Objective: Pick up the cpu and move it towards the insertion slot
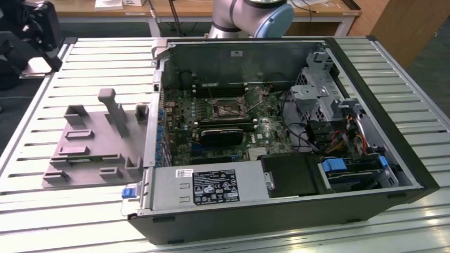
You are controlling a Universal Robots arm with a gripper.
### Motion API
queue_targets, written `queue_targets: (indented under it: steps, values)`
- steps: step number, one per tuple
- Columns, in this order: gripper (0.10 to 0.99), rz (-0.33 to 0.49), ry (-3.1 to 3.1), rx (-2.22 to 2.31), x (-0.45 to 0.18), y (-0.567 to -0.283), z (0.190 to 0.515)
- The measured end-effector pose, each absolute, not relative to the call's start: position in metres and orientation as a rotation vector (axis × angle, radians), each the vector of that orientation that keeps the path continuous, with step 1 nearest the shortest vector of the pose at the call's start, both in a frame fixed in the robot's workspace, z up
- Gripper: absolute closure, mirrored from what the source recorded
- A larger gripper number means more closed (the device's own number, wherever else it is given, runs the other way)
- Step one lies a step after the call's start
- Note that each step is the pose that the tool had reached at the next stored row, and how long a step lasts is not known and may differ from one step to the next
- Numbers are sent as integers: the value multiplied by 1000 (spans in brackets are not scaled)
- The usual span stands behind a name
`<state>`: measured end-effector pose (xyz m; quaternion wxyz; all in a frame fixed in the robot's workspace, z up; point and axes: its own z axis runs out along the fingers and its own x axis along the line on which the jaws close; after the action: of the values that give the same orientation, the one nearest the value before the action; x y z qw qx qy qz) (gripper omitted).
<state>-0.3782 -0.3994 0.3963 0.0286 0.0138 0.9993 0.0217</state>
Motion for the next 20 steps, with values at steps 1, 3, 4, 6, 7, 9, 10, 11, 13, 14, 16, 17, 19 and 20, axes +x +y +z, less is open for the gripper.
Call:
queue_targets:
  steps: [1, 3, 4, 6, 7, 9, 10, 11, 13, 14, 16, 17, 19, 20]
  values:
    - [545, 67, 3084, 42, -374, -399, 396]
    - [545, 67, 3084, 42, -366, -399, 396]
    - [545, 67, 3084, 42, -362, -399, 396]
    - [545, 67, 3084, 42, -354, -399, 396]
    - [545, 67, 3084, 42, -350, -399, 396]
    - [545, 67, 3084, 42, -342, -399, 396]
    - [545, 67, 3084, 42, -338, -399, 396]
    - [545, 67, 3084, 43, -334, -399, 396]
    - [545, 67, 3084, 42, -326, -399, 396]
    - [545, 67, 3084, 42, -322, -399, 396]
    - [545, 67, 3084, 43, -313, -399, 396]
    - [545, 67, 3084, 42, -309, -399, 396]
    - [545, 67, 3084, 42, -301, -399, 396]
    - [545, 67, 3084, 42, -297, -399, 396]
